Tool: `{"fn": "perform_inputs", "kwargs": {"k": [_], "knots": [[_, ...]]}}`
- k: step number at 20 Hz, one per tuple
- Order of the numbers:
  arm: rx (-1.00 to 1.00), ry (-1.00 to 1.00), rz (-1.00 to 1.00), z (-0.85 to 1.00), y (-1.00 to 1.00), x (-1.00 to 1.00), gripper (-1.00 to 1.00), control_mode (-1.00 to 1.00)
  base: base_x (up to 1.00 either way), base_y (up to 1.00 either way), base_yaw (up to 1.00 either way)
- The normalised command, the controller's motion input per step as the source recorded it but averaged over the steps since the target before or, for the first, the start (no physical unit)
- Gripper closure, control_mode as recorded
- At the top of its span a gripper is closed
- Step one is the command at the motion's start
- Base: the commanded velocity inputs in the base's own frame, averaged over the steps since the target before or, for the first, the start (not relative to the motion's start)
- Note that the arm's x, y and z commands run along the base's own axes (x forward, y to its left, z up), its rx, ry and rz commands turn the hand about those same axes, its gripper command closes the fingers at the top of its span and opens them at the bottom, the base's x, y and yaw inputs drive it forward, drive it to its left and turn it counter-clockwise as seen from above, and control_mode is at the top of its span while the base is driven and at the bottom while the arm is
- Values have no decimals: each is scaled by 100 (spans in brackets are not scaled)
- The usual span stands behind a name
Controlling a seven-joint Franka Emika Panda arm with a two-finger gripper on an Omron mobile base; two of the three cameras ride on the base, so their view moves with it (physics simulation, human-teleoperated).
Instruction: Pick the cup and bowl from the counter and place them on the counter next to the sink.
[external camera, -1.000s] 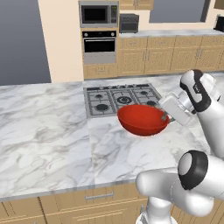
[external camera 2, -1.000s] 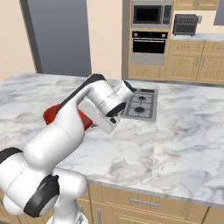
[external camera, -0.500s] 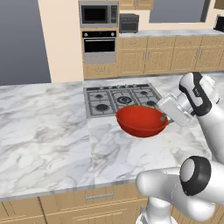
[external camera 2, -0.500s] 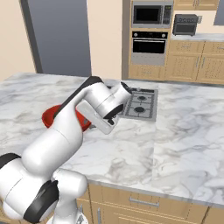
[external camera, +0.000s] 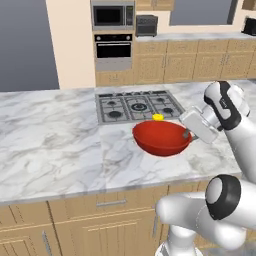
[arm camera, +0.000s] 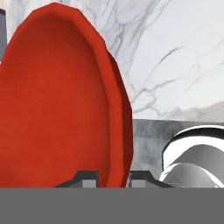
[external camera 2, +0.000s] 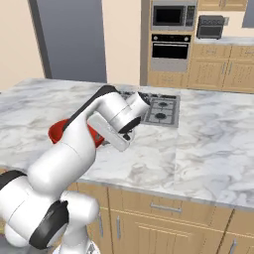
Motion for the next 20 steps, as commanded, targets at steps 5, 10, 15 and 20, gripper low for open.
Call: {"fn": "perform_inputs", "kwargs": {"k": [5, 10, 15, 20], "knots": [[0, 0, 0, 0, 0, 0, 100, 100, -78, 11, 6], [0, 0, 0, 0, 0, 0, 100, 100, 0, -20, 72], [0, 0, 0, 0, 0, 0, 100, 100, 0, -7, 98], [0, 0, 0, 0, 0, 0, 100, 100, 0, 0, 98]]}}
